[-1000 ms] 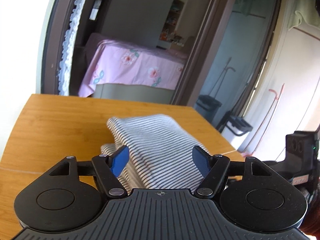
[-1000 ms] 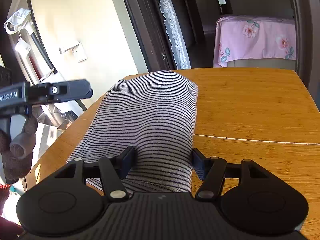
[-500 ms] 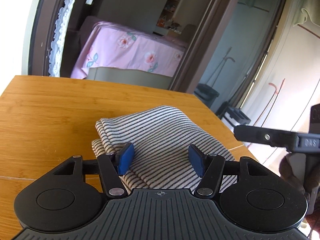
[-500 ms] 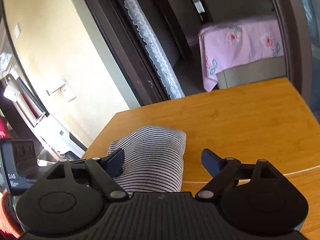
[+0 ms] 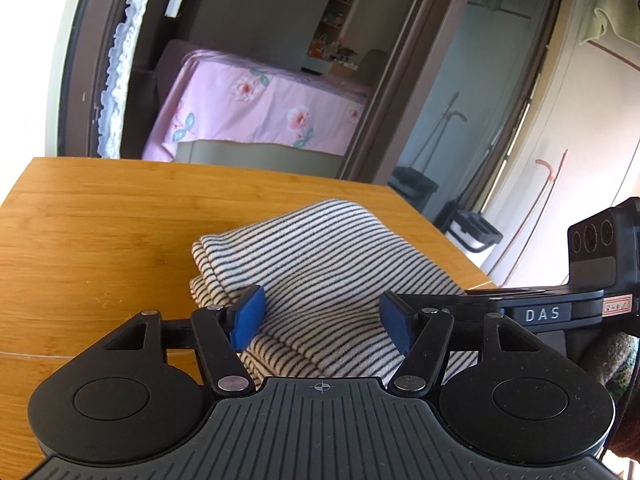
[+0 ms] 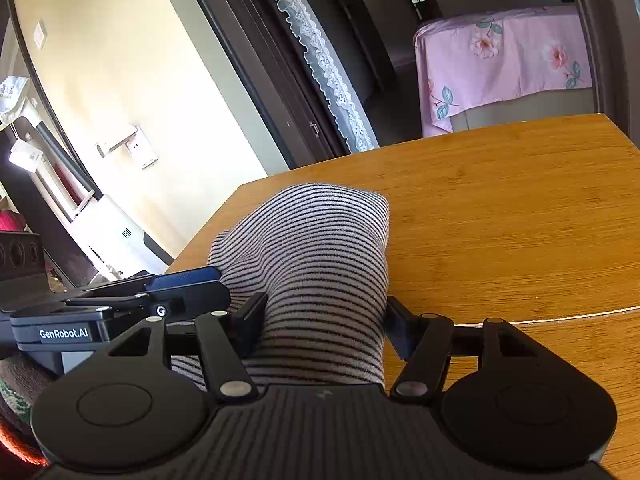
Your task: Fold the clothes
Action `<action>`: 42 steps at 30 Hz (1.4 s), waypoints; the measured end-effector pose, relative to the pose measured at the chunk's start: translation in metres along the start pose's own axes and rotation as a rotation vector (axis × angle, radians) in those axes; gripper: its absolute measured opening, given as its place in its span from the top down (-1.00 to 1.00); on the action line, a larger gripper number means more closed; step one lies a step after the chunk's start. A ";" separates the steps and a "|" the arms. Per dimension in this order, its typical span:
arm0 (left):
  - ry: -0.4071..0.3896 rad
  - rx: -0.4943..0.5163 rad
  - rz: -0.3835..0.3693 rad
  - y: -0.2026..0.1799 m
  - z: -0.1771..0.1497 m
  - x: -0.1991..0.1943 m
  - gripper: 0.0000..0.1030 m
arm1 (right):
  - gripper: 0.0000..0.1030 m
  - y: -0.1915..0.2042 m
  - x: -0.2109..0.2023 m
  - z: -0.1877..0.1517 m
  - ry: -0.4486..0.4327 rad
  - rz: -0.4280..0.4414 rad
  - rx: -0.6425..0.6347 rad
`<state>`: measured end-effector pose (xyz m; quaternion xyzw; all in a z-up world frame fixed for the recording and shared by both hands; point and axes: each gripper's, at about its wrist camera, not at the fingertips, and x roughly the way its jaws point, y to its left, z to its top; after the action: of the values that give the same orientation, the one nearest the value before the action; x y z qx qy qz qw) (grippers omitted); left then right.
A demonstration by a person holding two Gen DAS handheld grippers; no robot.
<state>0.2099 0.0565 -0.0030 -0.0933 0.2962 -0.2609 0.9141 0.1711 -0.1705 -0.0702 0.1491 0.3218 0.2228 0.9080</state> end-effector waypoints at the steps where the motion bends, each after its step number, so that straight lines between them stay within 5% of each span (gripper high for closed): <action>1: -0.001 0.001 0.018 -0.003 0.001 -0.002 -0.33 | -0.20 0.002 0.000 0.000 -0.004 -0.007 -0.012; 3: 0.009 -0.004 0.061 -0.013 0.002 -0.013 -0.42 | -0.20 0.006 0.000 0.000 -0.012 -0.023 -0.037; 4: 0.014 -0.007 0.083 -0.017 0.002 -0.018 -0.71 | -0.21 0.008 0.000 0.000 -0.016 -0.031 -0.050; 5: 0.019 -0.009 0.104 -0.022 0.002 -0.024 -0.78 | -0.21 0.008 0.000 0.000 -0.016 -0.032 -0.050; 11: 0.159 -0.062 0.049 -0.024 -0.027 -0.026 -0.77 | -0.50 0.009 -0.012 0.004 0.001 -0.034 -0.058; 17: 0.164 -0.089 0.011 -0.019 -0.033 -0.021 -0.52 | -0.81 -0.002 -0.041 -0.014 0.059 0.003 -0.041; 20: 0.157 -0.054 0.015 -0.024 -0.033 -0.022 -0.47 | -0.81 -0.008 -0.048 -0.024 0.074 0.024 -0.012; 24: 0.158 -0.062 0.007 -0.023 -0.034 -0.022 -0.45 | -0.34 -0.002 -0.052 -0.026 0.082 0.061 -0.010; 29: 0.145 -0.082 0.006 -0.020 -0.032 -0.026 -0.43 | -0.04 0.012 -0.061 -0.019 0.035 0.080 -0.023; 34: 0.095 -0.112 0.020 -0.007 -0.024 -0.043 -0.42 | -0.02 0.017 -0.054 -0.023 0.038 -0.033 -0.138; 42: 0.102 -0.112 0.036 -0.001 -0.031 -0.056 -0.34 | -0.34 0.025 -0.062 -0.026 -0.001 -0.067 -0.220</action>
<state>0.1525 0.0847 -0.0004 -0.1256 0.3580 -0.2318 0.8957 0.1042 -0.1770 -0.0472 0.0380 0.2997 0.2264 0.9260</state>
